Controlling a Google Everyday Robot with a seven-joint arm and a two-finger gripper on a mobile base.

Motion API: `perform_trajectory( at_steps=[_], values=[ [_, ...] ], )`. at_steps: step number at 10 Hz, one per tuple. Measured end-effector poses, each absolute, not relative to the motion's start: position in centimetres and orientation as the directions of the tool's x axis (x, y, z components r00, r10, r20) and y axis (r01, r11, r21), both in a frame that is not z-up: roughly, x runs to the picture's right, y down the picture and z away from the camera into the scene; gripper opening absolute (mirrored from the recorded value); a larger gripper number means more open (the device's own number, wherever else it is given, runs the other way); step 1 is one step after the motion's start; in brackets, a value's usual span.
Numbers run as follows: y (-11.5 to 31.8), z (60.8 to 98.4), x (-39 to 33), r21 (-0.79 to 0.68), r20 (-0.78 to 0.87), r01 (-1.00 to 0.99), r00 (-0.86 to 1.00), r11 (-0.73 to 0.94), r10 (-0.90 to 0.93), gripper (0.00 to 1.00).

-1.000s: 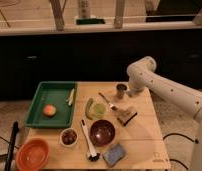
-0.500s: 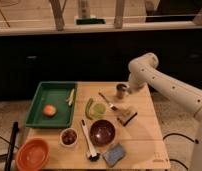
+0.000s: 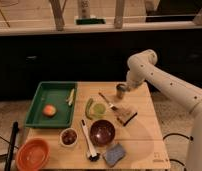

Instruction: Place towel in metal cup

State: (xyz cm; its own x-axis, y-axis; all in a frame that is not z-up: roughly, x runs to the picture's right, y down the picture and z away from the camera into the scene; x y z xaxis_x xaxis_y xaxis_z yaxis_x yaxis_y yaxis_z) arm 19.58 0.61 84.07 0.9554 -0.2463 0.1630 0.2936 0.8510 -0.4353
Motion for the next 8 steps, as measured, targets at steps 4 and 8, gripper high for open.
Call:
perform_trajectory(
  at_steps=[4, 8],
  values=[
    [0.3, 84.5, 18.7, -0.426, 0.223, 0.391, 0.919, 0.815, -0.325, 0.00],
    [0.1, 84.8, 18.2, -0.413, 0.277, 0.465, 0.883, 0.783, -0.378, 0.00]
  ],
)
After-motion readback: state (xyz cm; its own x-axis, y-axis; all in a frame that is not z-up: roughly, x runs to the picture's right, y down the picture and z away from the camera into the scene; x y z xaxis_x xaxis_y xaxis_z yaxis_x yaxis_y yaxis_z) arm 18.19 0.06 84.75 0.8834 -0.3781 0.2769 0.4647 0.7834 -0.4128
